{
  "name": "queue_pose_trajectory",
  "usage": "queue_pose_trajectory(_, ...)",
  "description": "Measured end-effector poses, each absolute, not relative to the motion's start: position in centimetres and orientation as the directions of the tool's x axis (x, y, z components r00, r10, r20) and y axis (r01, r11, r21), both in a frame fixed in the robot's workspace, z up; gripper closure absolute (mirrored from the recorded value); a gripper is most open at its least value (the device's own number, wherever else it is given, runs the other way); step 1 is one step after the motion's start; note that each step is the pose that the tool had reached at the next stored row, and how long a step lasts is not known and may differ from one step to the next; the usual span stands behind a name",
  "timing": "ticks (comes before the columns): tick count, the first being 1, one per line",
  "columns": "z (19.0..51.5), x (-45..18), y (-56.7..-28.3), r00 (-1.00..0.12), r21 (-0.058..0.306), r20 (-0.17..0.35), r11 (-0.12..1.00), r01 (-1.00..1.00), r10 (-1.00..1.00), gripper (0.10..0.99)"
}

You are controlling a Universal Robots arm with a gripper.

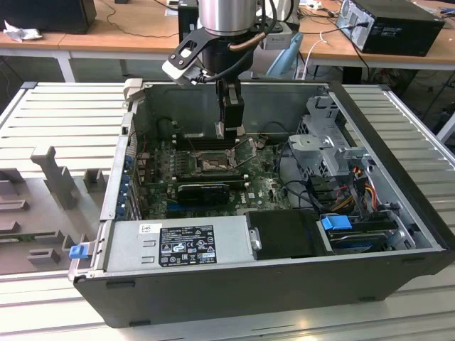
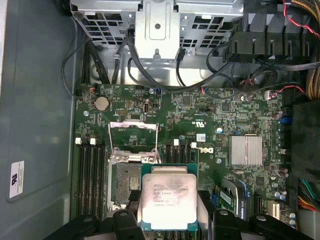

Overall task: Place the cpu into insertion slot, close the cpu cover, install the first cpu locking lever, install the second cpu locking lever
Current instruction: 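Place the cpu into insertion slot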

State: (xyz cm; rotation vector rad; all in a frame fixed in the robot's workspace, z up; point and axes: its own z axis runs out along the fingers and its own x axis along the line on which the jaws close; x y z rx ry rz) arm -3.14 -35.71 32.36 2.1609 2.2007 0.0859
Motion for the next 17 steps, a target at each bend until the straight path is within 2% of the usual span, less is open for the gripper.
queue_pose_trajectory(17,30.7,-3.1,-35.7,-0.018,0.075,-0.001,0.018,0.997,1.0,0.557)
